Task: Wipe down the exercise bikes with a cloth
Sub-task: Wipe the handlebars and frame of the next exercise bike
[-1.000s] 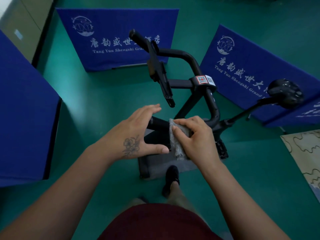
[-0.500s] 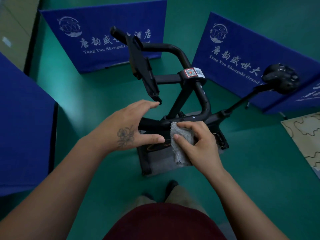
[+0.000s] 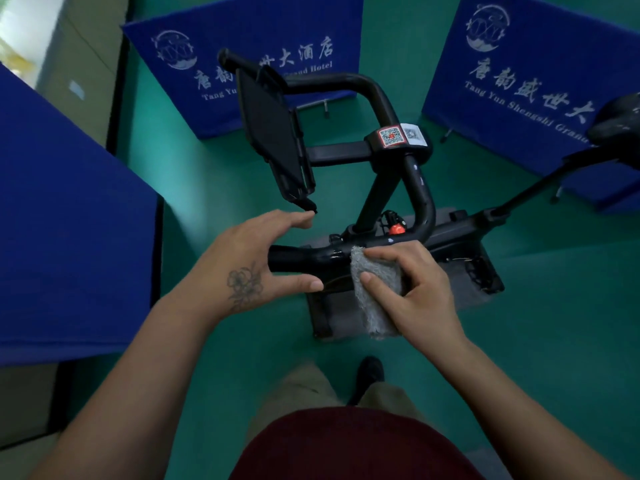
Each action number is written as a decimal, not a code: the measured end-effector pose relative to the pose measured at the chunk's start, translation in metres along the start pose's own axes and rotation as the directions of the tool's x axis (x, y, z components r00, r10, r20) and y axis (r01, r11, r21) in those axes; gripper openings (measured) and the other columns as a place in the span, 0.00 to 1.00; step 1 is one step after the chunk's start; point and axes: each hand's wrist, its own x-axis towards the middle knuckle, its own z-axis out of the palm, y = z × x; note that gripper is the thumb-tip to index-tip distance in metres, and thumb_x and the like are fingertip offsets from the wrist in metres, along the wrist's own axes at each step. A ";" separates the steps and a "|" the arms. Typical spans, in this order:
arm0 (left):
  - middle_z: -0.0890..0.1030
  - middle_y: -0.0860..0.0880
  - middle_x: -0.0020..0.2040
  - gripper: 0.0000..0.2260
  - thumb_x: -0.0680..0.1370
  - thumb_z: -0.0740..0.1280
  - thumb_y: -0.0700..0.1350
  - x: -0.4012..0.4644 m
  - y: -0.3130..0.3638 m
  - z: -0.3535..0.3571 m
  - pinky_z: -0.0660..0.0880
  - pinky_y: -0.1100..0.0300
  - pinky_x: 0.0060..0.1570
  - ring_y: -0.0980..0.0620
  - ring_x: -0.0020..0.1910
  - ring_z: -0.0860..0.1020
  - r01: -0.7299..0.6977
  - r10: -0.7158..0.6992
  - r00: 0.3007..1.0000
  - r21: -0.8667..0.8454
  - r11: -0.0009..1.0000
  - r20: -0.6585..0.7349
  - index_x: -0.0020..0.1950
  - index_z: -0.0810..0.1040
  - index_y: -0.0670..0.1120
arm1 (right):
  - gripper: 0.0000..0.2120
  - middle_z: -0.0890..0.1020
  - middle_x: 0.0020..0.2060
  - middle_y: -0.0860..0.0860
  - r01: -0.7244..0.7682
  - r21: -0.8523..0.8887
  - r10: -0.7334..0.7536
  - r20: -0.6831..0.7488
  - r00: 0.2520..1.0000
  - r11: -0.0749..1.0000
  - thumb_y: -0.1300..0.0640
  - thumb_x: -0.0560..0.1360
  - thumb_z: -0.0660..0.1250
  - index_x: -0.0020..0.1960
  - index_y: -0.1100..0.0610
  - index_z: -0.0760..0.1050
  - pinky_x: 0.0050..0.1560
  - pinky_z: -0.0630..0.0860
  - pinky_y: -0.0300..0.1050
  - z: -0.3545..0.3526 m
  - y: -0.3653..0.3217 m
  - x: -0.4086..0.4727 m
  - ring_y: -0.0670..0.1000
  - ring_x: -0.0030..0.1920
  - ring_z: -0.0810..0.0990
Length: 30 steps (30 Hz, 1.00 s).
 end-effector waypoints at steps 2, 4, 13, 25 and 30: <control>0.73 0.65 0.76 0.44 0.69 0.74 0.72 0.001 0.000 -0.002 0.70 0.54 0.75 0.63 0.74 0.71 0.004 -0.005 1.000 0.026 1.000 0.031 0.82 0.66 0.62 | 0.14 0.80 0.54 0.48 0.001 -0.002 -0.001 0.010 1.000 1.000 0.58 0.77 0.77 0.62 0.52 0.83 0.59 0.77 0.45 0.002 -0.002 -0.002 0.47 0.57 0.80; 0.71 0.65 0.78 0.46 0.68 0.71 0.76 0.004 -0.001 -0.006 0.70 0.53 0.76 0.61 0.76 0.70 -0.004 -0.003 0.995 0.063 0.998 0.101 0.83 0.62 0.64 | 0.14 0.79 0.55 0.47 0.002 0.002 -0.002 0.024 1.000 1.000 0.57 0.77 0.77 0.62 0.52 0.82 0.58 0.77 0.44 0.007 -0.008 -0.005 0.47 0.57 0.80; 0.67 0.69 0.78 0.46 0.68 0.73 0.75 0.025 -0.021 -0.017 0.69 0.62 0.73 0.70 0.74 0.67 -0.184 0.202 0.932 -0.086 0.979 0.301 0.83 0.62 0.65 | 0.12 0.82 0.54 0.47 -0.082 0.080 0.094 -0.167 0.981 0.993 0.56 0.77 0.77 0.60 0.54 0.84 0.54 0.78 0.39 0.060 -0.039 -0.014 0.49 0.55 0.83; 0.60 0.66 0.83 0.52 0.65 0.63 0.84 0.047 -0.040 -0.021 0.67 0.52 0.79 0.63 0.81 0.62 -0.332 0.312 0.828 -0.040 0.942 0.466 0.84 0.53 0.65 | 0.09 0.76 0.45 0.48 -0.269 -0.187 0.133 -0.531 0.837 0.945 0.54 0.77 0.77 0.56 0.53 0.87 0.47 0.70 0.28 0.090 -0.052 -0.008 0.42 0.46 0.77; 0.64 0.66 0.82 0.50 0.66 0.64 0.82 0.045 -0.040 -0.020 0.69 0.50 0.77 0.63 0.79 0.65 -0.319 0.307 0.855 -0.044 0.947 0.419 0.84 0.55 0.64 | 0.09 0.76 0.45 0.44 -0.332 -0.155 0.209 -0.520 0.828 0.931 0.51 0.78 0.76 0.57 0.49 0.87 0.47 0.73 0.30 0.088 -0.059 -0.007 0.42 0.47 0.78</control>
